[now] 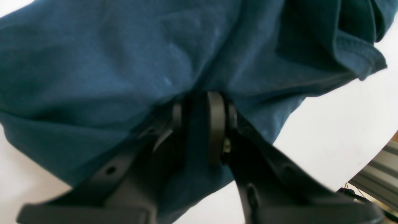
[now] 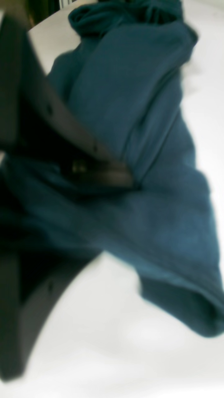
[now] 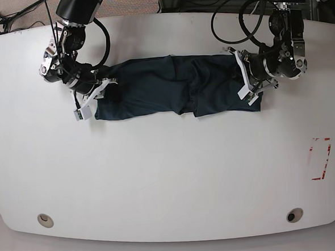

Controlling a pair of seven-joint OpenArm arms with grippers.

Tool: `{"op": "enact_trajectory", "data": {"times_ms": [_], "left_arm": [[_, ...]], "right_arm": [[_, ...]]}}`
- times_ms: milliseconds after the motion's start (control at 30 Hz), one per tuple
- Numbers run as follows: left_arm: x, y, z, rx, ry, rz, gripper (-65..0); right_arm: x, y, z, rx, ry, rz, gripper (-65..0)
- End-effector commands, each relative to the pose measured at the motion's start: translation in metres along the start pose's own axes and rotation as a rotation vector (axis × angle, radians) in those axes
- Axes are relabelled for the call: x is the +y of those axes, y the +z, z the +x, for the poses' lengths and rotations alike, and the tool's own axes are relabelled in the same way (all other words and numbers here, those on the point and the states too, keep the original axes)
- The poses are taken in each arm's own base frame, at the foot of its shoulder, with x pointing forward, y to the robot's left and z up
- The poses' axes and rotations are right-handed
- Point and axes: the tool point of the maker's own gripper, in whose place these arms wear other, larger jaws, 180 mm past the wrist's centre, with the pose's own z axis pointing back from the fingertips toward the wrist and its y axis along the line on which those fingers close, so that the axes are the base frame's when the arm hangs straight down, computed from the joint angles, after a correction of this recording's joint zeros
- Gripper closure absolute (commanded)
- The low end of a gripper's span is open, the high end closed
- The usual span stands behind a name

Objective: Fold the T-shirt properly
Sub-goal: 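Grasp both ends of the folded strip with the left and right grippers, then fold the strip in half, bringing both grippers together over the middle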

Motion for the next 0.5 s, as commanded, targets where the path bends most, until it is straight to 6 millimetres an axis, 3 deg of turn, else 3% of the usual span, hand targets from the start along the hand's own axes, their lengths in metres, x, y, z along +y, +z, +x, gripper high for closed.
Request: {"op": "enact_trajectory", "data": {"times_ms": [0,200,467], "left_arm": [[0.004,0.000,-0.002,0.025,-0.001,0.025,-8.8],[-0.010,-0.009,0.016,-0.012,0.005,0.002,-9.9],[-0.037,-0.034,0.055,-0.003,-0.088,-0.007,-21.7]], "right_arm": [[-0.002,0.008,0.019,-0.040,0.044,-0.018,0.0],[0.000,0.032,0.045,-0.097,0.148,-0.068,0.0],[0.014,0.066,0.079,-0.158,0.297,-0.139,-0.3]]}}
